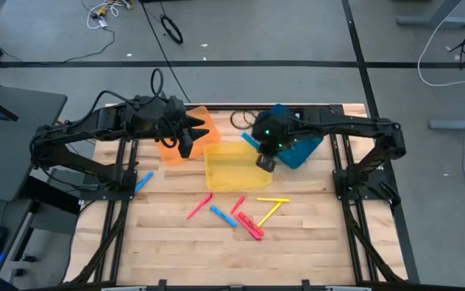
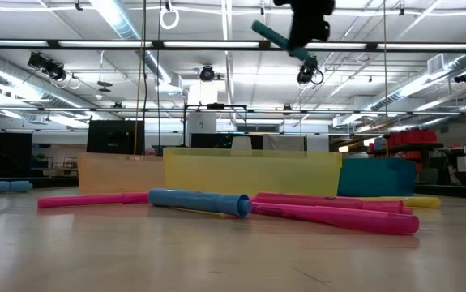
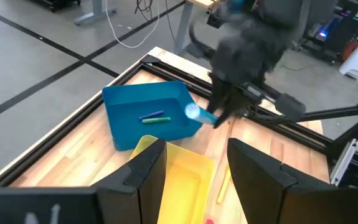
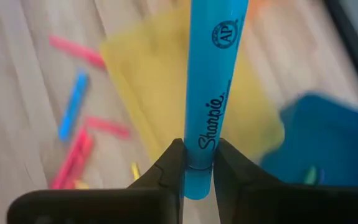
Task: Pick & Place Markers
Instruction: Put the bottom right blue highlighter pen into the orange bin
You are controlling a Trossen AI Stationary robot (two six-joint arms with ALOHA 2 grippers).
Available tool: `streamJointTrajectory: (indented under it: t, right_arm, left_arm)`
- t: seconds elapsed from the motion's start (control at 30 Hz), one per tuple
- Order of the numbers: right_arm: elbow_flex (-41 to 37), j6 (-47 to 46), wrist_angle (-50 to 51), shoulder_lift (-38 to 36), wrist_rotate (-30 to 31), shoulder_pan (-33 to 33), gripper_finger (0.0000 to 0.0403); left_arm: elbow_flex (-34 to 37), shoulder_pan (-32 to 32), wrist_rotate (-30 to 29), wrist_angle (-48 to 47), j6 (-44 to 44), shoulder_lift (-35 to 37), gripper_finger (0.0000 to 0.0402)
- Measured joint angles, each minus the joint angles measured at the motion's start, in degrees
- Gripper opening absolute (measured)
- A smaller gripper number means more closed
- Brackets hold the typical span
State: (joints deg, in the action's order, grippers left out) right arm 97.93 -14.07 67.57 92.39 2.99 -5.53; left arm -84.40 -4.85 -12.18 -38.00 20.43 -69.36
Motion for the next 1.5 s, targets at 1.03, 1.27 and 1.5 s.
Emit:
streamJointTrajectory:
  t: [1.03, 1.27, 1.5]
  right_arm:
    - [0.0, 7.58, -50.45, -0.86, -7.73, -0.35, 0.0048]
    - [0.0, 7.4, -52.1, -0.86, -8.1, -0.37, 0.0048]
    - [0.0, 7.06, -50.34, -0.86, -8.58, -0.23, 0.0048]
  left_arm:
    - [0.0, -0.02, 1.61, 22.7, -7.17, -0.68, 0.0177]
    - [0.02, -0.02, 5.87, 24.83, -7.16, -3.98, 0.0177]
    - [0.07, -0.13, 6.04, 27.98, -6.71, -5.31, 0.0177]
